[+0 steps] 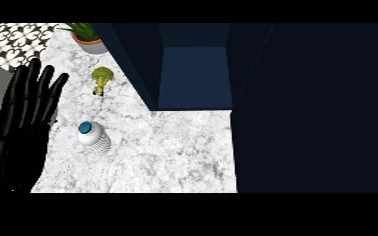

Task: Pick up the bottled water, place it into the cabinet and close the cabinet

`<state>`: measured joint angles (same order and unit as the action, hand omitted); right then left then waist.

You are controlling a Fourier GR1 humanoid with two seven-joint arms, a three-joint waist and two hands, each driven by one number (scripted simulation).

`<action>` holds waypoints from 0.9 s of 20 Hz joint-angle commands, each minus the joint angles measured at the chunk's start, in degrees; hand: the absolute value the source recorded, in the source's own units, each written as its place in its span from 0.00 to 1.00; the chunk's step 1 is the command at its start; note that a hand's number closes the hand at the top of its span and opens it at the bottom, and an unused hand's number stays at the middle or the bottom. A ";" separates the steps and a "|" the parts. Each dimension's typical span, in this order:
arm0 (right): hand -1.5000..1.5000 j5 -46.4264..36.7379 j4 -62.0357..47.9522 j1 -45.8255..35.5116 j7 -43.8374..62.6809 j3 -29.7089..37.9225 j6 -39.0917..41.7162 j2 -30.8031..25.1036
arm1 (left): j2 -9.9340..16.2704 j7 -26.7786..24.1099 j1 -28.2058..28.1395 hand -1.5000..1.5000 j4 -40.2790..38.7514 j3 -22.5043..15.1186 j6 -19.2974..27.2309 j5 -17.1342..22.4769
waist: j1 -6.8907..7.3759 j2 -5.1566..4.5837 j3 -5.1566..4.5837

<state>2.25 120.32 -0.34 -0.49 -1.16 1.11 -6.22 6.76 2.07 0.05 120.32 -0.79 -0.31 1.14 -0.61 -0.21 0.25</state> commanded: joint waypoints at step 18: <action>0.00 16.36 10.02 19.30 11.20 -5.23 4.58 3.11 | 23.81 26.36 -10.03 0.00 -7.69 6.95 -30.86 56.38 | 0.55 0.36 -0.24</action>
<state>17.66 126.87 14.86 9.31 -5.58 5.55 -3.25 25.64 23.64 -8.07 111.26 1.79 -28.80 47.99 -0.49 0.00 0.02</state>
